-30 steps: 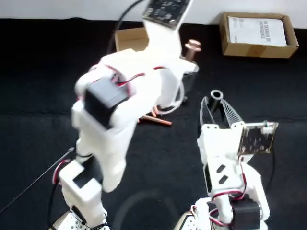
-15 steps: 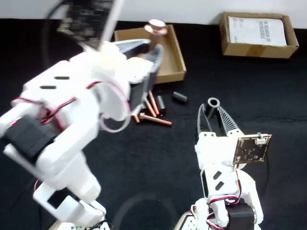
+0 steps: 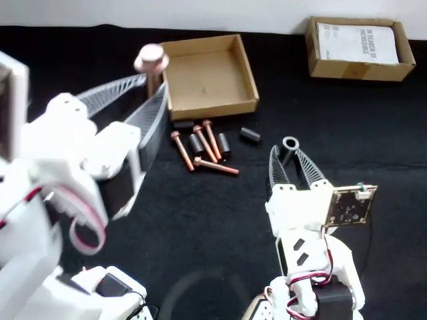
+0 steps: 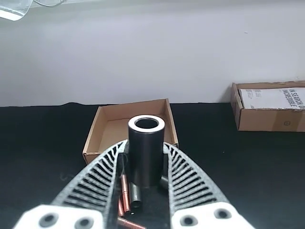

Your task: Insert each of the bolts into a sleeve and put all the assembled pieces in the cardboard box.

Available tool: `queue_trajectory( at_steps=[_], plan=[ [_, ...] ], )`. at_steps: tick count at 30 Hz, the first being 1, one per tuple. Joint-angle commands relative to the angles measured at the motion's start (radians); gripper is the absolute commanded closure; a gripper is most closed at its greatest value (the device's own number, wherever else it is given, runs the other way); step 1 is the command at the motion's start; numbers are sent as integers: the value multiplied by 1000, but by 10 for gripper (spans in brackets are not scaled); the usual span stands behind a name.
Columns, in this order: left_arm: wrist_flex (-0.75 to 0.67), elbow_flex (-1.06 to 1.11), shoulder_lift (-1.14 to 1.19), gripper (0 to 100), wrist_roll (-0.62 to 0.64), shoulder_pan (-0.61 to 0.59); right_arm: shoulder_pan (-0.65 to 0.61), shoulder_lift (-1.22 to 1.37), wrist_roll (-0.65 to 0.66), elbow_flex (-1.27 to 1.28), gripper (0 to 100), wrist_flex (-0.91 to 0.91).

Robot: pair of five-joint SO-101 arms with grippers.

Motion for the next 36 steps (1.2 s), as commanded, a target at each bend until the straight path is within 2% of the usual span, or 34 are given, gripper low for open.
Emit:
queue_trajectory(
  at_steps=[1,8,13,17,22,27,30,36],
  plan=[
    [-2,185,-124,991,-6,-12,-8,-7,-15,-4,991,-24],
    [-5,478,-312,991,-6,-12,-85,-10,-17,-4,991,-24],
    [-112,746,-461,991,-5,-24,-91,-7,-17,-4,991,-22],
    [-313,1063,-633,991,-6,-84,-96,-4,-17,-4,991,-21],
    [-664,1461,-843,991,-6,-81,-96,-2,-17,-2,991,-19],
    [-1019,1732,-924,991,-2,-79,-96,-7,-14,33,991,-19],
    [-1128,1808,-920,991,0,-68,-96,-10,-15,59,991,-19],
    [-1250,1856,-809,991,0,94,-96,-2,-15,97,991,-24]
  ],
)
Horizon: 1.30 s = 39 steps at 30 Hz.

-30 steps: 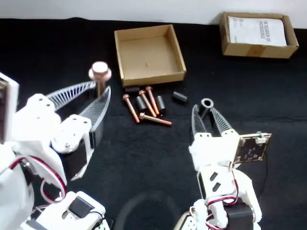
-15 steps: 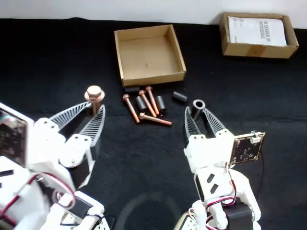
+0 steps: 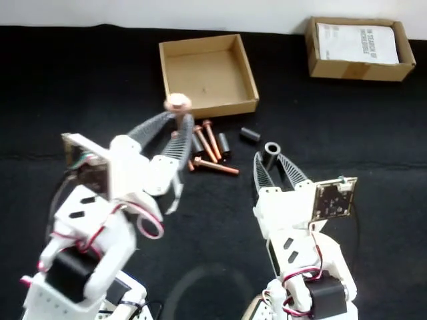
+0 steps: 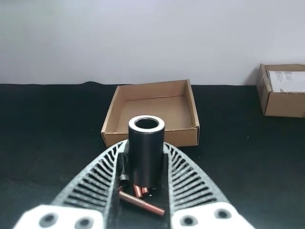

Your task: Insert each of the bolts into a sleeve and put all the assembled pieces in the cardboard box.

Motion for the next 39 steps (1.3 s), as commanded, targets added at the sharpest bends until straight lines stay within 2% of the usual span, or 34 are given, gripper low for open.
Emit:
queue_trajectory(
  at_steps=[1,7,13,22,33,39],
  plan=[
    [-95,-4,79,991,0,108,-4,-4,-5,28,991,-24],
    [-281,-10,237,991,0,200,-4,-10,-5,77,991,-25],
    [-348,-7,343,991,0,219,-4,-10,-5,77,991,-25],
    [-537,-8,516,991,0,220,-4,-10,-5,77,991,-25],
    [-545,-1,542,991,2,291,-4,-10,-5,79,991,-25],
    [-545,21,542,991,2,286,-4,-10,-5,77,991,-25]
  ],
)
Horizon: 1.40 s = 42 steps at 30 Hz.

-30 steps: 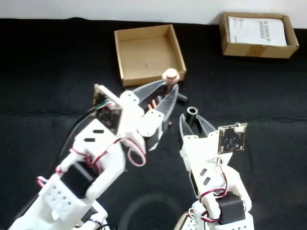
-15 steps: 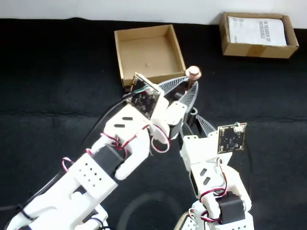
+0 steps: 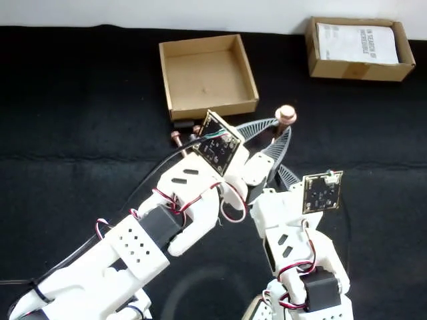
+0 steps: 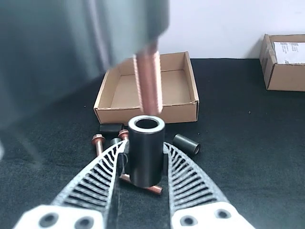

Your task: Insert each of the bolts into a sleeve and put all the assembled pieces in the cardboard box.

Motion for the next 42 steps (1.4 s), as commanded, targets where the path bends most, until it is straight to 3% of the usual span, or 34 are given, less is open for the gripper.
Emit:
queue_trajectory(
  at_steps=[1,28,36,42],
  plan=[
    [-26,13,-2,991,2,2,-4,-10,-5,-4,991,-25],
    [11,114,-8,986,-5,1,1,-12,-2,-5,991,-25],
    [235,74,-10,742,0,-4,1,-5,2,-10,991,-25],
    [354,45,-41,719,-2,-4,2,-4,2,-13,991,-25]
  ],
)
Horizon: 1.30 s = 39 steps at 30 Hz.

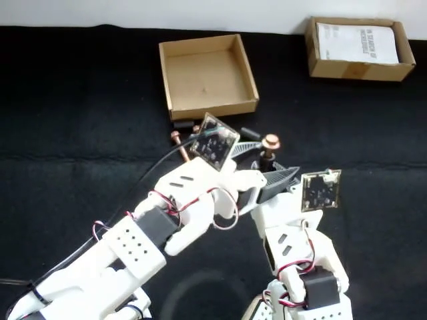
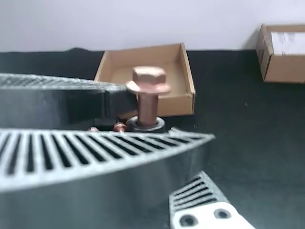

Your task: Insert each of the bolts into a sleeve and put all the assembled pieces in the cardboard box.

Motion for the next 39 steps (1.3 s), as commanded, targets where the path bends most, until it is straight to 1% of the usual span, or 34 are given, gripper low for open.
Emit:
queue_trajectory(
  at_steps=[1,5,9,12,16,21,24,29,31,34,39],
  plan=[
    [84,-30,-50,719,-5,4,2,-7,0,-21,991,-27],
    [172,-33,-147,717,-9,1,2,-7,0,-22,991,-30],
    [272,-33,-252,717,-9,-54,2,-5,0,-21,991,-74],
    [327,-33,-317,719,-11,-124,2,-5,0,-22,991,-84],
    [377,-28,-404,720,-9,-249,5,-5,0,-28,991,-84],
    [443,-27,-503,720,-5,-418,8,41,-2,-137,991,-30],
    [466,-25,-556,720,-5,-513,10,179,-8,-249,991,5],
    [531,2,-650,730,-5,-651,8,501,-8,-529,991,58],
    [532,50,-700,767,-5,-693,8,628,-8,-636,991,79],
    [529,128,-789,848,-5,-746,7,805,-8,-808,991,130],
    [529,262,-951,976,-3,-762,2,1075,-8,-1112,991,303]
  ],
)
